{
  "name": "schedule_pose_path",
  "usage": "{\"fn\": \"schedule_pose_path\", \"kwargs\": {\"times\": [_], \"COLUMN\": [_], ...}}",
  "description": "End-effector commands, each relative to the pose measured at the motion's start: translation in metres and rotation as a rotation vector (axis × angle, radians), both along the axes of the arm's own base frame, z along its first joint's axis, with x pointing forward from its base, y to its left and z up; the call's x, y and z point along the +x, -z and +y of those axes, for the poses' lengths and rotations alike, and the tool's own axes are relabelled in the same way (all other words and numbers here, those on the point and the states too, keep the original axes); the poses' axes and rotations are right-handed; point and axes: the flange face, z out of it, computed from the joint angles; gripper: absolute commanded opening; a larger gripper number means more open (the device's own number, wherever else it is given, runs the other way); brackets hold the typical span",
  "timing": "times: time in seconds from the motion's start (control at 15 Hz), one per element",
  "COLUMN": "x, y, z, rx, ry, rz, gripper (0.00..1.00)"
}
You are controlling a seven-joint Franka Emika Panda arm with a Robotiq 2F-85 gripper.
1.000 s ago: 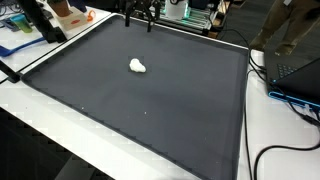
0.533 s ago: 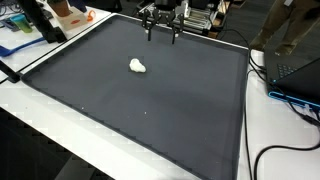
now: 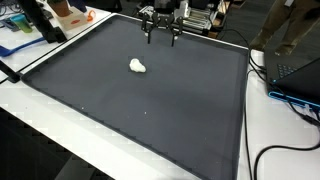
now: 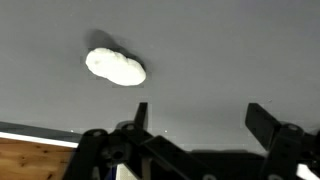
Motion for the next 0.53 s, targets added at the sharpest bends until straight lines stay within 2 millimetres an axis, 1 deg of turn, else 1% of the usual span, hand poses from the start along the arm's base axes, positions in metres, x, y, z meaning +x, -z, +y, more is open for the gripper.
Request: {"fn": "schedule_pose_path", "kwargs": {"times": [0.0, 0.07, 0.13, 0.2, 0.27, 0.33, 0.47], "x": [-0.004, -0.004, -0.002, 0.004, 0.004, 0.004, 0.000], "y": [0.011, 0.011, 0.009, 0.003, 0.004, 0.003, 0.007], "z": [-0.012, -0.023, -0.040, -0.063, -0.074, -0.086, -0.091], "rx": [0.038, 0.044, 0.043, 0.041, 0.057, 0.057, 0.069], "ry": [-0.040, -0.034, -0.010, 0.053, 0.078, 0.094, 0.067], "rz": [-0.021, -0.030, -0.043, -0.067, -0.078, -0.087, -0.093], "gripper": [1.00, 1.00, 1.00, 1.00, 1.00, 1.00, 1.00]}}
